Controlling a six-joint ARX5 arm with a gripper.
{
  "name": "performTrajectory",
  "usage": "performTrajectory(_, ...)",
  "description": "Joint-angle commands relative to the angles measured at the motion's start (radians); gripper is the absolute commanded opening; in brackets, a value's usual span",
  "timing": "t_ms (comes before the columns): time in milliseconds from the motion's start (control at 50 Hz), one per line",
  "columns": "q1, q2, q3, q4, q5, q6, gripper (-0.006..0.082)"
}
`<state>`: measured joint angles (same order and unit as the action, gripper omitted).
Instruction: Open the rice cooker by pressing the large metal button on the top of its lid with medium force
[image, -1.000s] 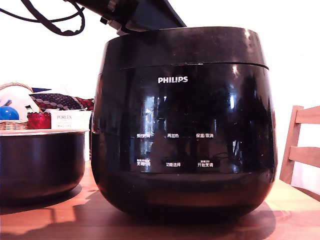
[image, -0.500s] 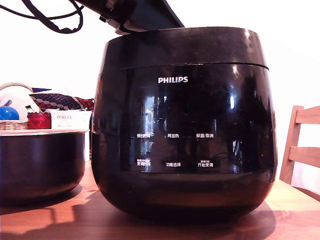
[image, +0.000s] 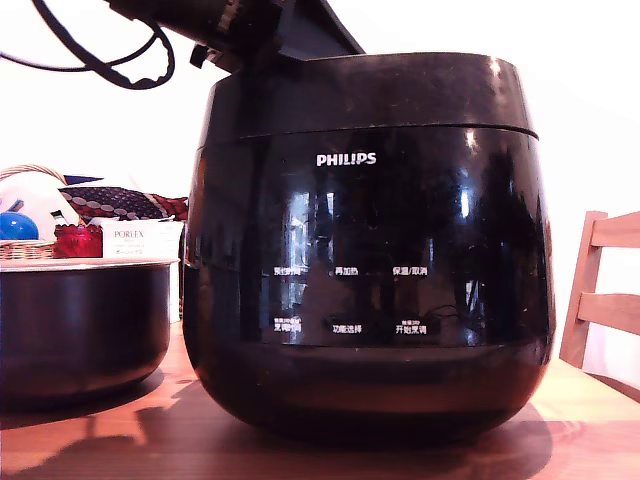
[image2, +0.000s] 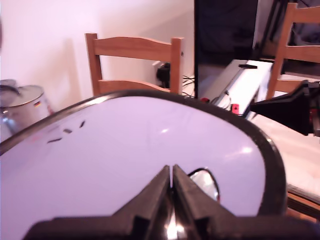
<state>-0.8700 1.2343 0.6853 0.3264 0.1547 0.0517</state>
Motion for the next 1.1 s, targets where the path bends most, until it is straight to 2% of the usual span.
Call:
performTrajectory(0,0.004,-0.011,-0.041,-0.002,-0.017,-0.01,-0.0023)
performTrajectory(400,0.005,-0.141,-0.041,-0.015,-0.101,-0.036,-0.0023)
performTrajectory(620,0.027,-0.216,-0.042,-0.061,-0.184,-0.033,-0.0023)
performTrajectory(820,0.09,-0.29,-0.041,-0.122,-0.249,-0.017,-0.0023)
performTrajectory(1080,0.225,-0.381,-0.042,-0.197,-0.29,0.003,-0.0023)
